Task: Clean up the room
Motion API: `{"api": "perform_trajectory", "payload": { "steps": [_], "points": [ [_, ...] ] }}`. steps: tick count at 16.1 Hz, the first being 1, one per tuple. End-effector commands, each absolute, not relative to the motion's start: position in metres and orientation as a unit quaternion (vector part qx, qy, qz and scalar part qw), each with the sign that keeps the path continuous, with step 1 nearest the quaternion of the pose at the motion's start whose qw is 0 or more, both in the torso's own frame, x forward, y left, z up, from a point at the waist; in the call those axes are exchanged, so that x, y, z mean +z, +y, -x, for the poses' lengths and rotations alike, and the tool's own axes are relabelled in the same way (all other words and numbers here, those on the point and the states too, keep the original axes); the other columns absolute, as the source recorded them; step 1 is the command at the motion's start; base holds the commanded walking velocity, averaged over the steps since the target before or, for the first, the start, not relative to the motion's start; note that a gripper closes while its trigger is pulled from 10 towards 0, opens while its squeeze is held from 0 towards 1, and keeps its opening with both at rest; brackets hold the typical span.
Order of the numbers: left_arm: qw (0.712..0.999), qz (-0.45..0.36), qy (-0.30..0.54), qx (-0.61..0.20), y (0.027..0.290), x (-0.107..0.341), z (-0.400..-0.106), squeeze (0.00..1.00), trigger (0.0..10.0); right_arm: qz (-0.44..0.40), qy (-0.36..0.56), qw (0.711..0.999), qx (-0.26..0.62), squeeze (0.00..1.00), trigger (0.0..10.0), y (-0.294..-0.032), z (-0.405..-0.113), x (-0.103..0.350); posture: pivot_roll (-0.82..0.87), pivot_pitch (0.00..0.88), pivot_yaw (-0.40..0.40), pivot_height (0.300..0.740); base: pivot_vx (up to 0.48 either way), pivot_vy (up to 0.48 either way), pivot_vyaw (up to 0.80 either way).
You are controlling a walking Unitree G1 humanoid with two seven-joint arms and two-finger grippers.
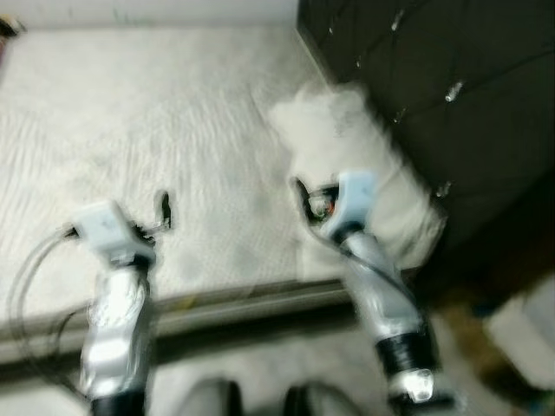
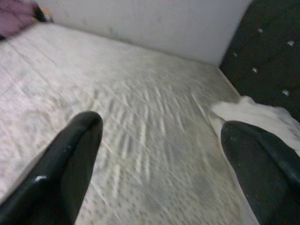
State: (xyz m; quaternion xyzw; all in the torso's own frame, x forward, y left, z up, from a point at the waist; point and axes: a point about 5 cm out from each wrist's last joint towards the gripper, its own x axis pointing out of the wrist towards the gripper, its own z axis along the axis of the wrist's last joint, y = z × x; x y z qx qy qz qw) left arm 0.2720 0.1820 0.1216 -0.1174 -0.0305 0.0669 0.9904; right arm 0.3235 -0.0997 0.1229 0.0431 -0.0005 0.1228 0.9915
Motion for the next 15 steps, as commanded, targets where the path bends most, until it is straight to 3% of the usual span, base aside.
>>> {"api": "perform_trajectory", "payload": {
  "steps": [1,15],
  "points": [
    [0.991,0.112,-0.036,0.066,0.185,0.1263,-0.2722,0.0,10.0,-0.051,-0.005,0.991,0.121,0.0,10.0,-0.0979,-0.324,0.1266,0.07,0.15,-0.042,0.74,0.0,0.48,0.0],
    [0.991,0.11,-0.029,0.074,0.1867,0.1257,-0.2757,0.0,10.0,-0.046,0.0,0.991,0.122,0.0,10.0,-0.097,-0.33,0.1275,0.08,0.139,-0.051,0.74,0.0,0.48,0.0]
  ]
}}
